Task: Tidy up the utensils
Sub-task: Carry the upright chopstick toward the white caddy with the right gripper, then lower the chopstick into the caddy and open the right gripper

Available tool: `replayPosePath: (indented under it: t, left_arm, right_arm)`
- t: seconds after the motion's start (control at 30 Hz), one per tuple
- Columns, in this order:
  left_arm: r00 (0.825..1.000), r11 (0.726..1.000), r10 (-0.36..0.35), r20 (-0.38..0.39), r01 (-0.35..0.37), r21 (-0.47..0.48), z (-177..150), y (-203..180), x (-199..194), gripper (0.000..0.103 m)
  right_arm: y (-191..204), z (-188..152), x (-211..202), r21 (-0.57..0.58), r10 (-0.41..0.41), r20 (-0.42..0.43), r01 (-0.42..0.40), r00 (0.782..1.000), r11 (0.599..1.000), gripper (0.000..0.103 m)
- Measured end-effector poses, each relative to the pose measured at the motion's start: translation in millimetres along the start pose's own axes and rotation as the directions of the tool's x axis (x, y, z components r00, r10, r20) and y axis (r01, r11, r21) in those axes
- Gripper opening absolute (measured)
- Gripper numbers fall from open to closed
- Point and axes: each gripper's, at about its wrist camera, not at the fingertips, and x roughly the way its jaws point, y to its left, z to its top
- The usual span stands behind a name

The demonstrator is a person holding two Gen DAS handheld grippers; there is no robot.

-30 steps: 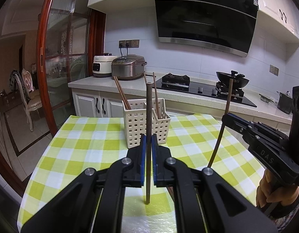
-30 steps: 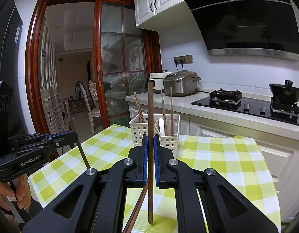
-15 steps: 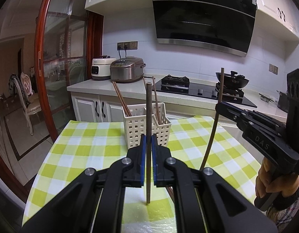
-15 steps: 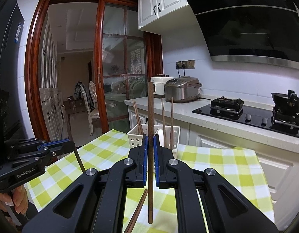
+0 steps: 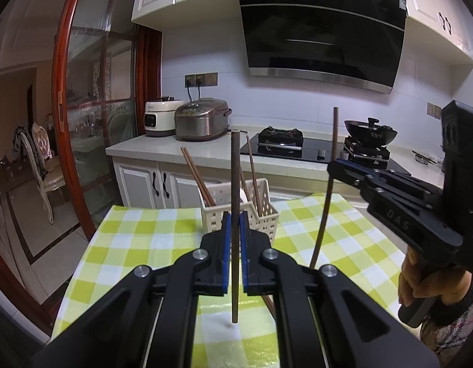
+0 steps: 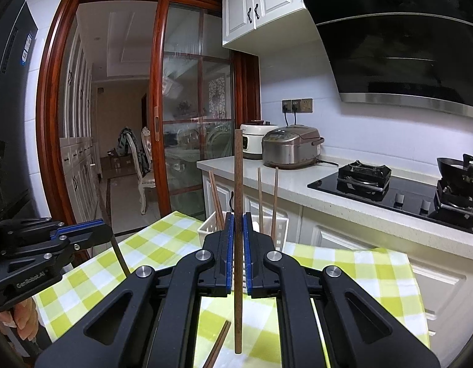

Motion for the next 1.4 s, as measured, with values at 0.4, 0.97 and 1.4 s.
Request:
replayPosePath:
  t: [0.4,0.97,1.4]
  left_arm:
    - [0.996,0.994,-0.083,0.028,0.085,-0.070,92,26,39,0.006]
    - [0.999,0.989,-0.046,-0.007,0.045,-0.142,145,52,154,0.006]
    - [0.990,0.986,-0.077,-0.122,0.058,-0.153,101,58,198,0.006]
  right_arm:
    - [-22,52,56,0.008,-0.001,0.034,0.000,0.999,1.000,0.006]
    - [-59,75,147,0.057,-0.003,0.004,0.003,1.000,0.998,0.007]
    - [-49,59,172,0.000,0.016,-0.112,-0.016,0.994,1.000,0.007]
